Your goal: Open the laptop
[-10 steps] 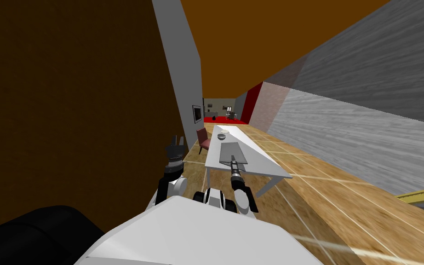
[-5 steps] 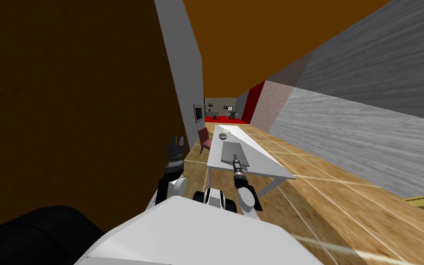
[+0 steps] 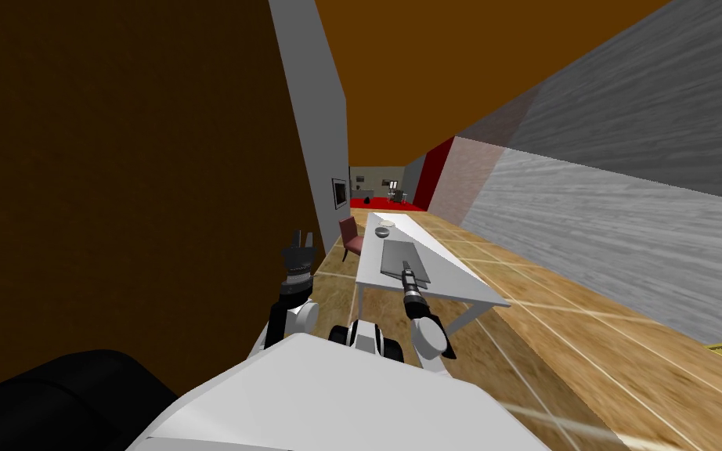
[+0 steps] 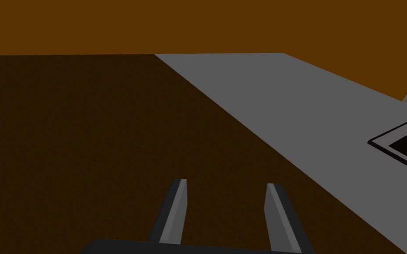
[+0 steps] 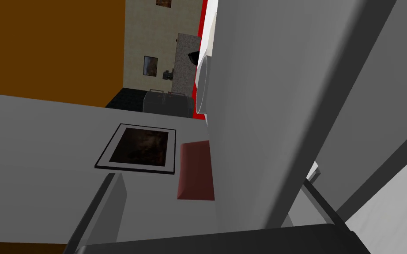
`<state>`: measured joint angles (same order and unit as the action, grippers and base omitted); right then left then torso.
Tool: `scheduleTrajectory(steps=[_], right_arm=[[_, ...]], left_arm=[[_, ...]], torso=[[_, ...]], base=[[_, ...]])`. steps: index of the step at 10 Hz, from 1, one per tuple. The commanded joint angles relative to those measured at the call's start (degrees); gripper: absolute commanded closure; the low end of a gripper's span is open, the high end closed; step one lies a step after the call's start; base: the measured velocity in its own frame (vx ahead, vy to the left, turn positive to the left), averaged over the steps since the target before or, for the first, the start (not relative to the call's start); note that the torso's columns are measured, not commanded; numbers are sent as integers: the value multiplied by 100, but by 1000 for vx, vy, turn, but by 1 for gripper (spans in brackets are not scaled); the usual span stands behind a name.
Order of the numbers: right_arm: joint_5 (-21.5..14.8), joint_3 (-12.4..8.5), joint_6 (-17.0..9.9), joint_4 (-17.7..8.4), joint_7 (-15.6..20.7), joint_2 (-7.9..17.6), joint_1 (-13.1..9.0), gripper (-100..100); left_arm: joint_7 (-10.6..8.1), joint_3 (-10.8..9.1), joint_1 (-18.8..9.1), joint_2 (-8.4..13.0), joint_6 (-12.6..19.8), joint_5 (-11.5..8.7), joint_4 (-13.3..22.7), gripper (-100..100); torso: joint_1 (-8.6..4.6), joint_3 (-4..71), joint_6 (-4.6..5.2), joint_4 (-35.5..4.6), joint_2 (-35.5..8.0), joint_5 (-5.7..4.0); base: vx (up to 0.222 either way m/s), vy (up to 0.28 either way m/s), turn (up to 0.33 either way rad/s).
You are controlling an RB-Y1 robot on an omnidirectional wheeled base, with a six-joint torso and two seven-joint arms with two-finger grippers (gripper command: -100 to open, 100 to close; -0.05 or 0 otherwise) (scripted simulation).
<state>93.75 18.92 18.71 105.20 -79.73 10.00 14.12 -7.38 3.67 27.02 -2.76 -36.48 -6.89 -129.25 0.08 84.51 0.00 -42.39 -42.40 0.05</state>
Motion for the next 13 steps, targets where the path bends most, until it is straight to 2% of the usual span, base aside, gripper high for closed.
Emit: scheduleTrajectory(steps=[1, 2, 3, 4, 5, 6, 7, 8, 13], right_arm=[[386, -276, -258, 193, 400, -5, 32, -100], [469, -276, -258, 193, 476, -5, 32, -100], [671, -461, -426, 323, 666, -10, 65, -100], [766, -461, -426, 323, 759, -10, 65, -100], [965, -647, -593, 453, 962, -15, 97, -100], [1063, -647, -593, 453, 1042, -15, 97, -100], [961, -614, -566, 423, 955, -28, 106, -100], [971, -620, -579, 422, 976, -29, 111, 0], [973, -614, -577, 401, 974, -29, 127, 0]], left_arm=[[0, 0, 0, 0, 0, 0, 0, 0], [0, 0, 0, 0, 0, 0, 0, 0], [0, 0, 0, 0, 0, 0, 0, 0], [0, 0, 0, 0, 0, 0, 0, 0], [0, 0, 0, 0, 0, 0, 0, 0], [0, 0, 0, 0, 0, 0, 0, 0], [0, 0, 0, 0, 0, 0, 0, 0], [0, 0, 0, 0, 0, 0, 0, 0], [0, -1, 0, 0, 0, 0, 0, 0]], torso=[[-5, 0, 0, 2, 1, -2], [-4, 0, 0, 0, 1, -1], [-7, 1, 1, 2, 2, -2], [0, 1, 0, 0, 3, 0], [-3, 2, -1, 3, 4, -1], [-4, 1, 0, 0, 1, 0], [-5, 0, 1, 2, 1, -2], [-10, 2, 1, 3, 5, -3], [-6, 4, 0, 9, 9, -5]], base=[[-22, 37, 34], [-16, 29, 17], [-11, 44, 32], [-10, 36, 12], [-18, 35, 40], [-15, 28, 15], [-5, 11, -1], [0, 0, 0], [0, 0, 0]])
